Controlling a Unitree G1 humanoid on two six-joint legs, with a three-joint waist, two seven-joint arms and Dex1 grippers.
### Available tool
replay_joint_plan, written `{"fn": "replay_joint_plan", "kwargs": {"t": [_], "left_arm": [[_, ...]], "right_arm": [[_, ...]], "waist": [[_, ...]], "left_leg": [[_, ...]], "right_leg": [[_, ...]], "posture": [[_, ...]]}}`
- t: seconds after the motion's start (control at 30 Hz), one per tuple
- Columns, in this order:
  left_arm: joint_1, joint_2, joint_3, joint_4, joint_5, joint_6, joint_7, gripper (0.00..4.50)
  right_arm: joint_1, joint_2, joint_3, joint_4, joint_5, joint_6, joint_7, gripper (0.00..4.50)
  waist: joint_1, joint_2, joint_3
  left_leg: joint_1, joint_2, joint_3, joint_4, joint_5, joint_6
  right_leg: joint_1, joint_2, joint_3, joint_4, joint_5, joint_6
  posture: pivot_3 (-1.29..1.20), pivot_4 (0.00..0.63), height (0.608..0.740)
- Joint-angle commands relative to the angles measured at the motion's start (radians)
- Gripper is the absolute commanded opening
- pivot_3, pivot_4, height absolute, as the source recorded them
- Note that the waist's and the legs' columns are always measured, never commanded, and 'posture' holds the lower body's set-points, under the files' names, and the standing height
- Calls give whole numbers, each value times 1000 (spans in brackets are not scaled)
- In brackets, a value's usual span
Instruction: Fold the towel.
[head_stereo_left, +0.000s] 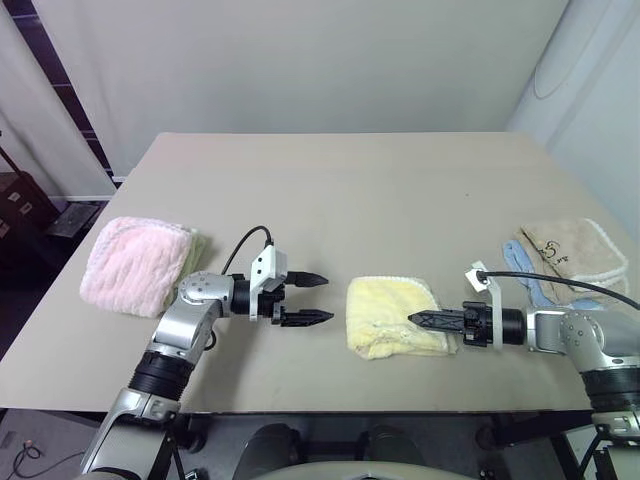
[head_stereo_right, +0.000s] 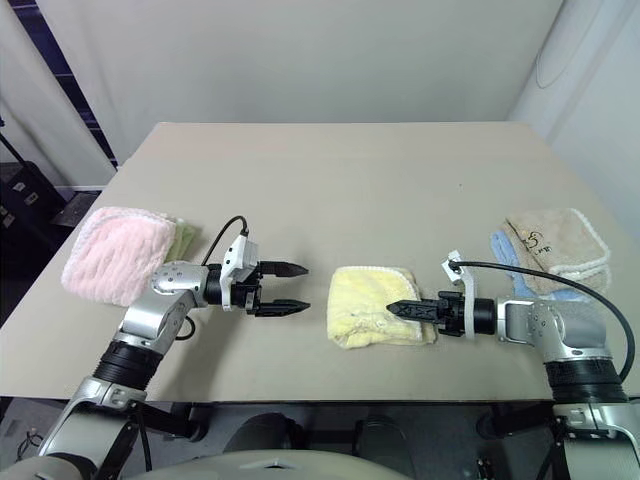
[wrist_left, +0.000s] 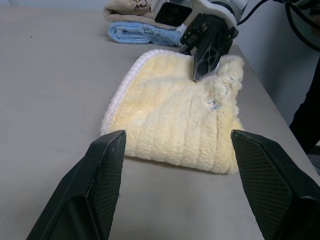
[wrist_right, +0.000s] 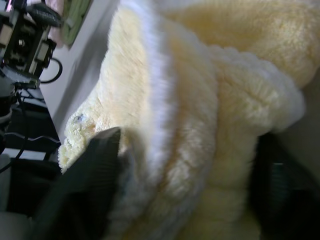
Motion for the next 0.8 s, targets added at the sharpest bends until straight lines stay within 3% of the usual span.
{"fn": "replay_joint_plan", "kwargs": {"t": [0.03,0.13,0.23,0.47,0.63,0.8], "left_arm": [[-43,-3,8,8,-10,-17,-2,3525],[-58,-6,4,25,-7,-25,-5,3525],[-76,-15,2,43,-6,-28,-5,3525],[-110,-31,-8,92,5,-49,-15,3525],[-128,-50,-16,136,17,-69,-20,3525],[-143,-71,-27,179,29,-90,-28,3525]], "right_arm": [[23,21,0,-14,14,16,10,2012],[36,39,-30,-17,19,18,-14,909],[63,64,-92,-68,59,32,-42,115],[111,195,-361,-275,153,-14,-278,67],[71,325,-654,-417,371,-99,-585,67],[8,395,-780,-421,466,-260,-867,67]], "waist": [[5,0,0],[5,-1,0],[6,-1,-1],[8,2,1],[9,3,0],[8,4,1]], "left_leg": [[-1,0,0,0,0,0],[-2,0,0,0,0,0],[-1,0,0,1,0,0],[-2,0,1,1,-1,-2],[-9,-1,1,1,0,0],[-10,-1,1,1,0,0]], "right_leg": [[-1,0,0,0,0,0],[-1,0,0,0,0,0],[0,-1,0,0,0,-1],[-1,-1,0,0,1,0],[-3,-1,0,0,3,2],[-4,0,0,0,3,2]], "posture": [[0,0,740],[0,0,740],[0,0,740],[0,0,740],[0,0,740],[0,0,740]]}}
